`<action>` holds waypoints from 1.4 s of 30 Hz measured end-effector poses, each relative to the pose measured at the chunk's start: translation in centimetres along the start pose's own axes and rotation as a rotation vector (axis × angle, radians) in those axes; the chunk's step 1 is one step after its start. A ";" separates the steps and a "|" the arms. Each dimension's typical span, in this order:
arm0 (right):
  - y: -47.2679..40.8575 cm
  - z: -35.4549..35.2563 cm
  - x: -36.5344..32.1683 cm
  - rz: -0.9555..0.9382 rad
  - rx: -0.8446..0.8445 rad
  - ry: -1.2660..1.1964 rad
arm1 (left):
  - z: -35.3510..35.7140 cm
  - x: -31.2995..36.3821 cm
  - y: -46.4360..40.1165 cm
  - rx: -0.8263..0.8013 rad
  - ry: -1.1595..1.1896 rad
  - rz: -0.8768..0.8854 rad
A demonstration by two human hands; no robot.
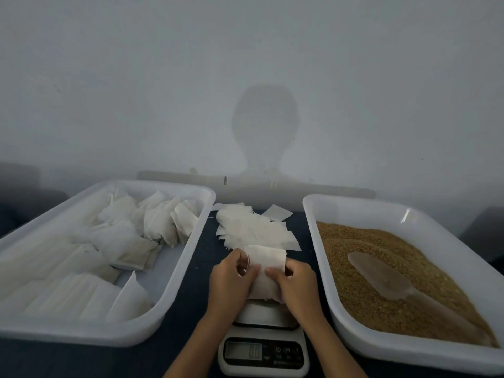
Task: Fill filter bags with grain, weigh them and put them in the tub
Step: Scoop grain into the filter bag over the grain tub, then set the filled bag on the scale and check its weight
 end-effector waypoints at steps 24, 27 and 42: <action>0.5 -0.7 2.5 0.112 0.031 -0.487 | -4.4 -3.4 -1.1 0.264 0.151 -0.151; 0.5 -0.4 2.8 0.131 0.007 -0.499 | -4.5 -3.5 -1.0 0.257 0.145 -0.152; 0.4 -0.1 3.5 0.114 -0.019 -0.364 | -4.3 -3.7 -1.0 0.232 0.141 -0.139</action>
Point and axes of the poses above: each hand's wrist, its own y-axis away from the middle knuckle, its own z-axis out of the palm, x = y × z, the point moved 4 cm from there along -y, towards the middle knuckle, and after that the axes turned 13 degrees about y, right-handed, at the moved point
